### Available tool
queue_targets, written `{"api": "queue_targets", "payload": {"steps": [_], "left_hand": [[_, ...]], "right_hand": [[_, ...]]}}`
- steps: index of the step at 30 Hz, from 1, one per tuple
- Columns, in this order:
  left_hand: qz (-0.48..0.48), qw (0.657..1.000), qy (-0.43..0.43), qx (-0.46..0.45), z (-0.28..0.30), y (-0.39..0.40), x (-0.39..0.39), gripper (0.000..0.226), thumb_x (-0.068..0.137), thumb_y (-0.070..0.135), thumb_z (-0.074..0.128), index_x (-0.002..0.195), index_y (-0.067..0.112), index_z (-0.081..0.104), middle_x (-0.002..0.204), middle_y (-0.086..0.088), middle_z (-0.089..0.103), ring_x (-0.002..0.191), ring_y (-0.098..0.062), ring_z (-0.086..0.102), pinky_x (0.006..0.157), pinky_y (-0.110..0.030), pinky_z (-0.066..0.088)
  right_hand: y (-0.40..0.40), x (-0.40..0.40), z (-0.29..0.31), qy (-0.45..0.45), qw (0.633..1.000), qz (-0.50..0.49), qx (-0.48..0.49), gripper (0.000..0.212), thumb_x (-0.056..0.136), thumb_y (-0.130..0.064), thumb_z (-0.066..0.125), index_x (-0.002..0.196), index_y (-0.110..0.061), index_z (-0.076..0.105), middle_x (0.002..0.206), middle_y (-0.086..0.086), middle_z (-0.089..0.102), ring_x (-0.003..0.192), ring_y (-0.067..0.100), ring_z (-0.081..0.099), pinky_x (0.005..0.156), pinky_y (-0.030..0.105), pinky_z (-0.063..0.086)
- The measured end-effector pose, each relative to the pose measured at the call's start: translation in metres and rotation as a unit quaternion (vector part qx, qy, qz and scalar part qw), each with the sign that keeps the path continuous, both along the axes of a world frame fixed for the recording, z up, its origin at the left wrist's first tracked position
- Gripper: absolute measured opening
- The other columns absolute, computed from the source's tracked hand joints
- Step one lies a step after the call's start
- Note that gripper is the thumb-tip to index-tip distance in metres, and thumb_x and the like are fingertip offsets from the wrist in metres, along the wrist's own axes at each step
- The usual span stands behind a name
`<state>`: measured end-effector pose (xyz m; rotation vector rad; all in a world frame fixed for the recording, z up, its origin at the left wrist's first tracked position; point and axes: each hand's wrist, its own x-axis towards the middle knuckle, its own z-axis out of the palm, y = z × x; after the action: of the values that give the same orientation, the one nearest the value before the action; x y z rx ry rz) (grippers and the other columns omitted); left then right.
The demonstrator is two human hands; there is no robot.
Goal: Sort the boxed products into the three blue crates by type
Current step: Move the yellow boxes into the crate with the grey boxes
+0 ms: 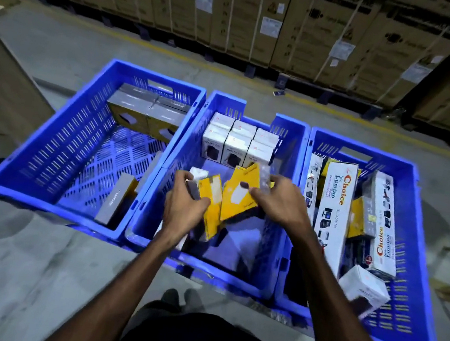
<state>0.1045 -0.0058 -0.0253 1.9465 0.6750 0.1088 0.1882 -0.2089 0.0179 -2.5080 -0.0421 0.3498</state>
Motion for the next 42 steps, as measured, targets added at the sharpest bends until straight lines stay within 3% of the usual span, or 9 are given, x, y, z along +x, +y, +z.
{"api": "queue_targets", "payload": {"steps": [3,8,12,16,22,27,31,34,42], "left_hand": [[0.068,0.993,-0.085,-0.043,0.014,0.031,-0.010,0.041,0.073,0.028,0.085,0.102,0.032,0.055,0.091,0.002,0.069,0.080,-0.026,0.068,0.067,-0.045,0.056],[0.135,0.981,-0.136,-0.040,0.043,0.111,-0.012,0.035,0.074,0.033,0.089,0.100,0.037,0.066,0.095,-0.002,0.073,0.080,-0.027,0.072,0.069,-0.049,0.062],[0.179,0.969,-0.170,-0.026,0.064,0.187,-0.010,0.039,0.071,0.040,0.086,0.105,0.032,0.070,0.092,-0.006,0.071,0.076,-0.026,0.070,0.060,-0.044,0.062],[0.199,0.962,-0.186,0.016,0.074,0.250,-0.005,0.039,0.076,0.030,0.085,0.111,0.025,0.068,0.089,0.003,0.069,0.073,-0.010,0.065,0.069,-0.035,0.057],[0.135,0.981,-0.022,0.135,0.039,0.315,0.005,0.051,0.071,0.051,0.073,0.115,0.025,0.074,0.099,-0.003,0.078,0.095,-0.027,0.075,0.090,-0.046,0.060],[-0.006,0.969,0.112,0.219,0.015,0.325,0.015,0.046,0.070,0.049,0.060,0.100,0.018,0.075,0.093,-0.013,0.076,0.097,-0.038,0.072,0.081,-0.046,0.058],[0.005,0.974,0.092,0.209,0.005,0.315,0.019,0.049,0.086,0.034,0.068,0.133,0.019,0.069,0.127,-0.011,0.074,0.121,-0.035,0.067,0.101,-0.047,0.054],[0.001,0.977,0.056,0.206,0.008,0.292,0.023,0.046,0.086,0.035,0.064,0.127,0.017,0.072,0.124,-0.010,0.075,0.115,-0.033,0.070,0.098,-0.045,0.055],[-0.091,0.967,-0.152,0.183,0.013,0.163,0.026,0.019,0.093,0.021,0.066,0.109,0.016,0.076,0.103,-0.003,0.074,0.088,-0.022,0.068,0.077,-0.036,0.057]], "right_hand": [[0.007,-0.010,0.011,-0.025,0.991,-0.054,0.118,0.059,0.085,-0.053,0.074,0.131,-0.019,0.063,0.101,0.001,0.067,0.093,0.028,0.069,0.078,0.040,0.054],[0.066,-0.003,0.018,0.002,0.962,-0.056,0.268,0.052,0.072,-0.060,0.075,0.108,-0.023,0.069,0.092,0.013,0.070,0.078,0.021,0.071,0.054,0.044,0.055],[0.139,0.029,0.030,-0.011,0.953,-0.043,0.298,0.049,0.073,-0.059,0.073,0.101,-0.019,0.073,0.070,-0.005,0.067,0.061,0.013,0.059,0.062,0.041,0.049],[0.214,0.064,0.033,0.019,0.959,0.016,0.284,0.039,0.079,-0.050,0.078,0.101,-0.018,0.070,0.074,-0.006,0.066,0.062,0.011,0.060,0.059,0.033,0.049],[0.298,0.083,0.000,0.074,0.984,0.086,0.137,0.041,0.071,-0.051,0.079,0.074,-0.011,0.068,0.069,0.006,0.067,0.059,0.025,0.061,0.054,0.036,0.048],[0.322,0.086,-0.024,0.079,0.992,0.088,0.053,0.048,0.068,-0.047,0.075,0.090,-0.005,0.070,0.091,0.013,0.073,0.082,0.031,0.072,0.070,0.042,0.061],[0.324,0.095,-0.032,0.059,0.988,0.034,0.141,0.027,0.086,-0.029,0.073,0.104,-0.009,0.075,0.103,0.011,0.078,0.098,0.032,0.074,0.087,0.043,0.061],[0.303,0.092,-0.027,0.009,0.988,0.029,0.151,0.025,0.092,-0.022,0.069,0.113,-0.012,0.077,0.113,0.005,0.078,0.108,0.022,0.070,0.096,0.032,0.054],[0.170,0.053,-0.042,-0.046,0.949,-0.093,0.299,0.016,0.098,-0.009,0.062,0.086,-0.013,0.071,0.071,0.000,0.067,0.061,0.008,0.060,0.062,0.030,0.052]]}}
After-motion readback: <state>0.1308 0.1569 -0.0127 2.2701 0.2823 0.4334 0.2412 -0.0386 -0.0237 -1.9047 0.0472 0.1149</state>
